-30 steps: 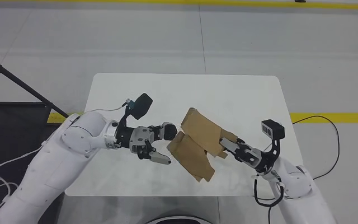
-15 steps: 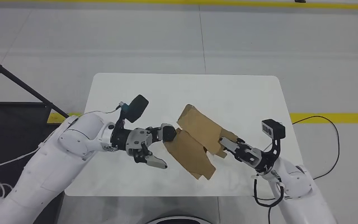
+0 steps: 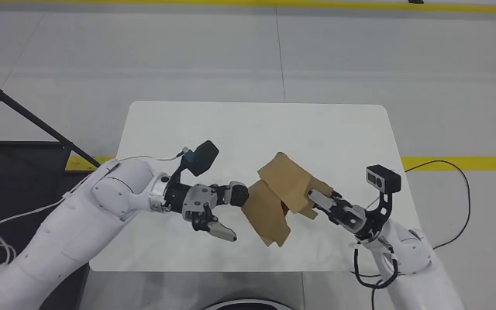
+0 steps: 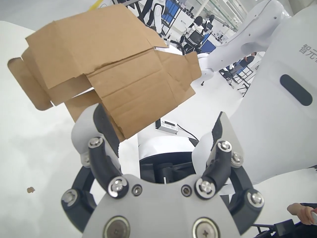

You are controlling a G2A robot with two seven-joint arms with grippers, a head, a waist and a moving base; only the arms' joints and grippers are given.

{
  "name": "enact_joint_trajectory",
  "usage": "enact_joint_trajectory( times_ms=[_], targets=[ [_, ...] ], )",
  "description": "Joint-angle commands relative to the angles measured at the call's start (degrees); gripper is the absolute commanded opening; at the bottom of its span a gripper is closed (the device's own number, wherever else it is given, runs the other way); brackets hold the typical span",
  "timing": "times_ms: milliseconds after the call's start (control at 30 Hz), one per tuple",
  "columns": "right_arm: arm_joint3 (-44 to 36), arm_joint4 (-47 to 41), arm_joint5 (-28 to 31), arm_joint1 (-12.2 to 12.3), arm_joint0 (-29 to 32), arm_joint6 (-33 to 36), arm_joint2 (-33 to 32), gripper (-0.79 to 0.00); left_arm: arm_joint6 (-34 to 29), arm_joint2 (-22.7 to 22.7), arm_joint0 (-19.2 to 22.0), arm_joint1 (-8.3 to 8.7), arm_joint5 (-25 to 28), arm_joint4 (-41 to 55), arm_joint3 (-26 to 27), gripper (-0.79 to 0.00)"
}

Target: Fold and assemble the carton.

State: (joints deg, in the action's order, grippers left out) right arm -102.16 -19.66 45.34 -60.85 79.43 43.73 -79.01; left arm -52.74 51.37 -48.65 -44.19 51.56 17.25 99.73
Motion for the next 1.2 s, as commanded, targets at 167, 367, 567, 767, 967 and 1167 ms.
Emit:
enact_joint_trajectory(
  times_ms=[167, 367, 567, 767, 967, 1167],
  targets=[
    [0.48, -0.43, 0.64, 0.00, -0.08, -0.11, 0.43, -0.785, 3.74, -0.51, 1.35, 0.44, 3.73, -0.66, -2.47, 0.000],
    [1.22, -5.80, 3.62, 0.07, -0.07, 1.35, 0.91, -0.785, 6.53, 2.60, -0.05, 1.06, 6.44, -0.50, -5.66, 0.000],
    [2.95, -17.87, 6.31, 0.31, -1.53, 8.90, 3.64, -0.785, 6.46, 4.33, -1.61, 1.11, 6.44, 1.69, -4.16, 0.000],
    [3.62, -23.31, 3.74, 0.62, -3.18, 11.48, 5.63, -0.785, 6.46, 5.57, -2.51, 0.47, 6.44, 0.91, -2.09, 0.000],
    [3.79, -26.30, 2.26, 0.83, -4.11, 12.96, 7.66, -0.785, 6.46, 7.17, -3.16, -0.61, 6.44, 0.04, -0.39, 0.000],
    [4.72, -25.94, 1.54, 1.10, -4.90, 13.69, 9.21, -0.785, 6.46, 7.14, -3.49, -1.48, 6.44, -2.00, -0.64, 0.000]
  ],
)
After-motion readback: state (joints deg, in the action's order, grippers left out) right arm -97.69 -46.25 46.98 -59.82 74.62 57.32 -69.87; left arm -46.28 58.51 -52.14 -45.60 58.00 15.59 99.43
